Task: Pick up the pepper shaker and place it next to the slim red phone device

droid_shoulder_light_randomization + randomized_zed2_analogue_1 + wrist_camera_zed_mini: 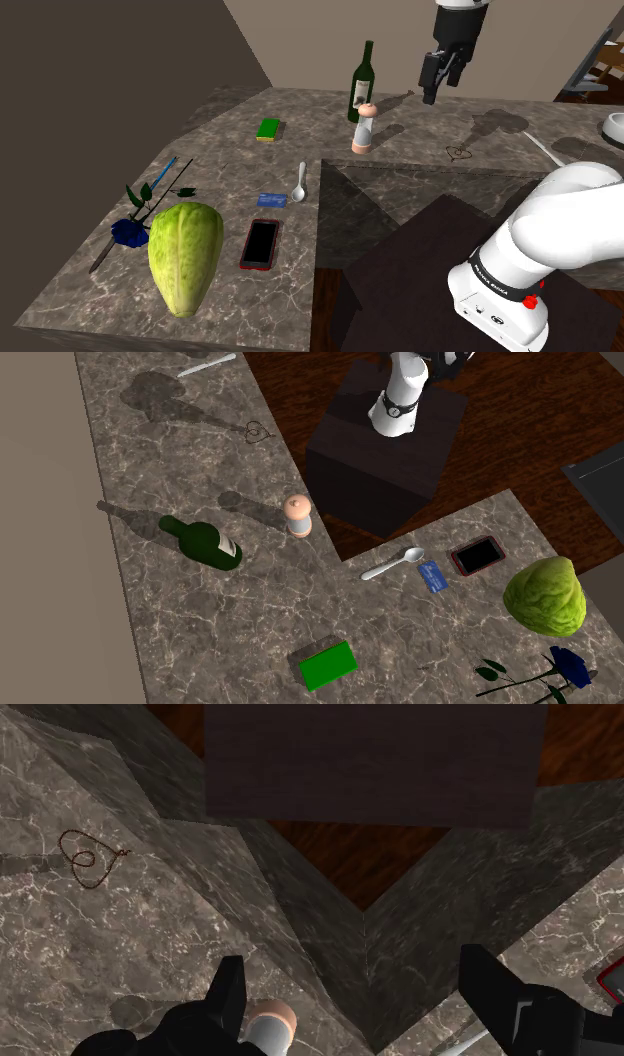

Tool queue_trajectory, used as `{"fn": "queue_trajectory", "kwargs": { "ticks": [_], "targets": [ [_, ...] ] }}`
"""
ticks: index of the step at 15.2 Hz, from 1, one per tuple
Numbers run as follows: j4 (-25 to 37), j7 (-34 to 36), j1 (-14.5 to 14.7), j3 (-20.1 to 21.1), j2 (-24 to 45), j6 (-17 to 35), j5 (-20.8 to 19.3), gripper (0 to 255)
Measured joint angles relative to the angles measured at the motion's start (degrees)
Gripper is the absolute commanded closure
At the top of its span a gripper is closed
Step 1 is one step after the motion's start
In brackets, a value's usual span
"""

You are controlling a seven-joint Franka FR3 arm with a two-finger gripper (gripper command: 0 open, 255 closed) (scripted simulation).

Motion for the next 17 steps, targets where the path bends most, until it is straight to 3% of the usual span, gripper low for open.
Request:
{"fn": "queue_trajectory", "kwargs": {
  "ticks": [5, 17],
  "targets": [
    [-0.31, 0.5, -0.98, -0.78, 4.78, 5.39, -0.77, 0],
    [6.21, 2.35, -4.55, -3.81, 27.27, 23.14, -3.33, 0]
  ]
}}
